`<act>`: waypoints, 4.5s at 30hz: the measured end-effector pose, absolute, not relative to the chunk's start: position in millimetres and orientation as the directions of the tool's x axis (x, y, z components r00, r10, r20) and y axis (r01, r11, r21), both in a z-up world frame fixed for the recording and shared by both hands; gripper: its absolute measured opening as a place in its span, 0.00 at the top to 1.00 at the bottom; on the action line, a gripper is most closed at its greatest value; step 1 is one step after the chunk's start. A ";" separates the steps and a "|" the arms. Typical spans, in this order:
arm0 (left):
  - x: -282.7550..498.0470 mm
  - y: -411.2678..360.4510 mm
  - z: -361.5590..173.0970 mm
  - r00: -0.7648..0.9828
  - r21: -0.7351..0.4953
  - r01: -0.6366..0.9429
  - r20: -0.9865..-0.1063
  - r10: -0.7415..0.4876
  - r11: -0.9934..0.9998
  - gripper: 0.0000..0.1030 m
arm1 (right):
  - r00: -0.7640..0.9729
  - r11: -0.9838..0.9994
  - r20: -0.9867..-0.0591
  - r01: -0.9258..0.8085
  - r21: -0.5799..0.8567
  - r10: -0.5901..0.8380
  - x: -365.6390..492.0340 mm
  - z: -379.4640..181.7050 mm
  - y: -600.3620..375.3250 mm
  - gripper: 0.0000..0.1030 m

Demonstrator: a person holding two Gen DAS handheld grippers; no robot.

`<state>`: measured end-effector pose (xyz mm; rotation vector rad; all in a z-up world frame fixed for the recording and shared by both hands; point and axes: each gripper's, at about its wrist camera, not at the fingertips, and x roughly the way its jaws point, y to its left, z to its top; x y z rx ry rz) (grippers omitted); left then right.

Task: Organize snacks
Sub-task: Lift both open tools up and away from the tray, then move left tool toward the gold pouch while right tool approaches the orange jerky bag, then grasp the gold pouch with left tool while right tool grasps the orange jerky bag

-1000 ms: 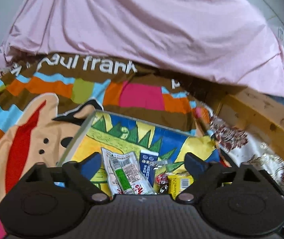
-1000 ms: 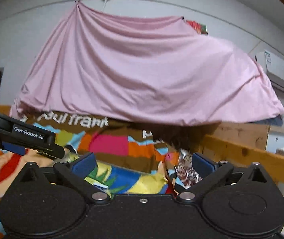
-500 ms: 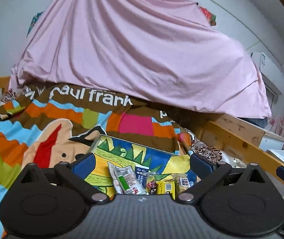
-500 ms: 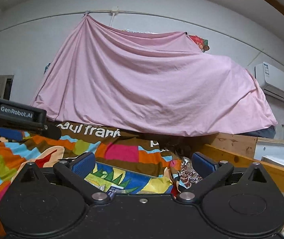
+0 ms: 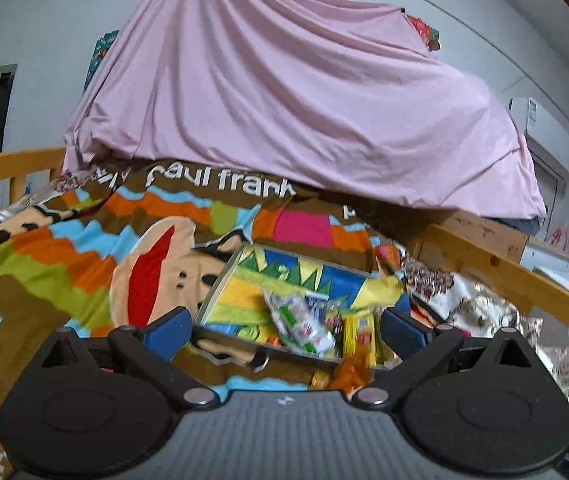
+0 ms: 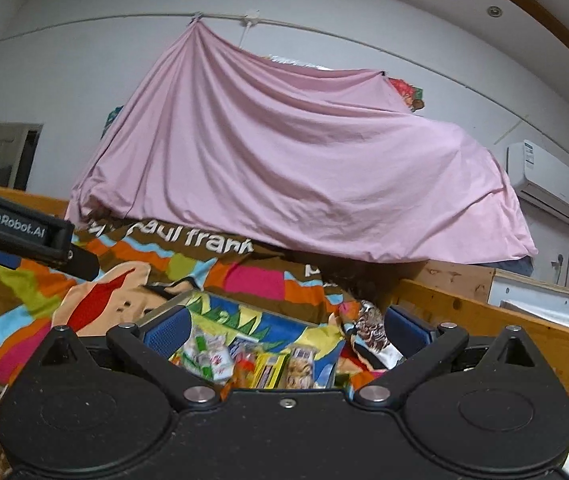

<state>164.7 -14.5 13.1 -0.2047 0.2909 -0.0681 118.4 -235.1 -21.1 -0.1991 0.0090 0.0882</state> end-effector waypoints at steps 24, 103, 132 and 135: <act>145.5 -1.3 -63.3 0.866 -0.150 0.018 -0.492 -0.090 0.989 0.00 | 0.916 0.957 -0.398 -0.157 -0.245 0.048 153.3 -70.7 -221.2 0.01; 310.1 -81.3 -117.9 0.733 0.084 0.405 -0.625 -0.269 0.910 0.01 | 0.697 0.882 -0.552 -0.432 0.186 0.458 366.5 -112.4 -255.9 0.34; 326.5 -92.3 -111.8 0.697 0.011 0.384 -0.659 -0.282 0.923 0.45 | 0.670 0.896 -0.602 -0.252 0.366 0.434 357.7 -92.8 -307.0 0.41; 321.1 -91.2 -107.5 0.697 0.011 0.381 -0.660 -0.279 0.924 0.45 | 0.666 0.899 -0.608 -0.263 0.350 0.432 352.1 -91.4 -304.9 0.41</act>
